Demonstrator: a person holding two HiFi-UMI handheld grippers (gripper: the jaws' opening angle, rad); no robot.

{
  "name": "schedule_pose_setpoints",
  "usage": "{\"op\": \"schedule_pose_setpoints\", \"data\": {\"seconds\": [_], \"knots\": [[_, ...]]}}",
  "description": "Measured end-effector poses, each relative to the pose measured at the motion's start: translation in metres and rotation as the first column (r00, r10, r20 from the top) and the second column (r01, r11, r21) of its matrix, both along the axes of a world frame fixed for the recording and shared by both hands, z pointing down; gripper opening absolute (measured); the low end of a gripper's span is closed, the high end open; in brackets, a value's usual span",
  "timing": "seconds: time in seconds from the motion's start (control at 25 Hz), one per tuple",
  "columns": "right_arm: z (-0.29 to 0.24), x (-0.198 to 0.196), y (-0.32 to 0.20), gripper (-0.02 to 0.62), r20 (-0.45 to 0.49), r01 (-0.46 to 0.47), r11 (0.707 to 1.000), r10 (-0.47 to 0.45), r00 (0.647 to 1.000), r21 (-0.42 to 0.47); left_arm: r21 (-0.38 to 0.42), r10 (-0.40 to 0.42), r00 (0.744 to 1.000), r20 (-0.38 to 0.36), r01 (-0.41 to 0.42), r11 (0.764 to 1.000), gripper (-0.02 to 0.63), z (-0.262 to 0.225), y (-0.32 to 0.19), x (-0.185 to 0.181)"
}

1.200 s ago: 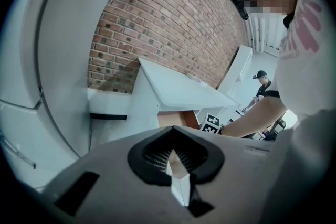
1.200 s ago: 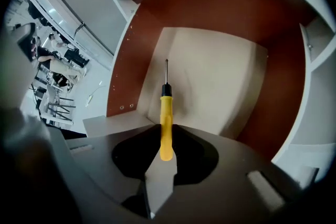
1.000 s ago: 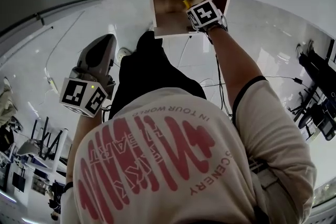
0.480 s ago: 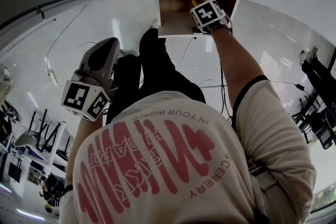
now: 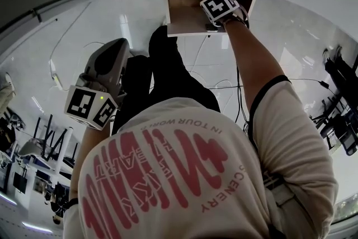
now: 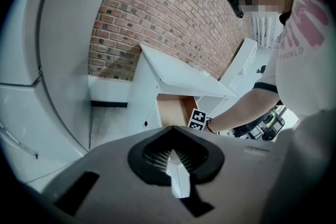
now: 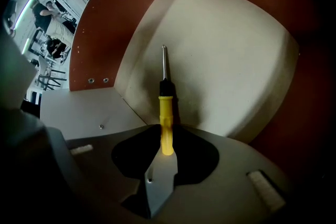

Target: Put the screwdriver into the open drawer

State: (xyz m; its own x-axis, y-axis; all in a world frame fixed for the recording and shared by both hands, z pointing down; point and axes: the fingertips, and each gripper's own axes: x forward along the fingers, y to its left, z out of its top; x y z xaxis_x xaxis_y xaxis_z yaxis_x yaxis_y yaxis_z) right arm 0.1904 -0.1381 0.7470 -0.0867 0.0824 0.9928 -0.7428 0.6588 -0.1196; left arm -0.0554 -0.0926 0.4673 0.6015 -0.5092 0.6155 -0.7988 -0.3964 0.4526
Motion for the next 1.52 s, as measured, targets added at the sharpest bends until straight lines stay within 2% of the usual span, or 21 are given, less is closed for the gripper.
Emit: {"op": "schedule_pose_setpoints", "data": {"seconds": [0.28,0.6,1.28,1.52], "knots": [[0.003,0.005,0.001,0.091,-0.001,0.034,0.999,-0.034,0.999,0.005,0.008,-0.006,1.000,0.006,0.006,1.000,0.002,-0.002,0.002,0.004],[0.011,0.000,0.001,0.107,-0.014,0.018,1.000,-0.018,1.000,-0.021,-0.003,-0.016,1.000,0.008,0.016,1.000,0.002,0.004,0.005,-0.006],[0.011,-0.003,0.001,0.112,-0.021,0.027,0.999,-0.027,0.999,-0.018,-0.020,-0.060,0.998,0.010,0.060,0.998,0.003,0.014,0.010,-0.022],[0.011,-0.002,0.003,0.152,-0.032,0.044,0.999,-0.045,0.998,-0.029,-0.016,-0.089,0.996,0.014,0.089,0.996,0.002,0.013,0.005,-0.030]]}}
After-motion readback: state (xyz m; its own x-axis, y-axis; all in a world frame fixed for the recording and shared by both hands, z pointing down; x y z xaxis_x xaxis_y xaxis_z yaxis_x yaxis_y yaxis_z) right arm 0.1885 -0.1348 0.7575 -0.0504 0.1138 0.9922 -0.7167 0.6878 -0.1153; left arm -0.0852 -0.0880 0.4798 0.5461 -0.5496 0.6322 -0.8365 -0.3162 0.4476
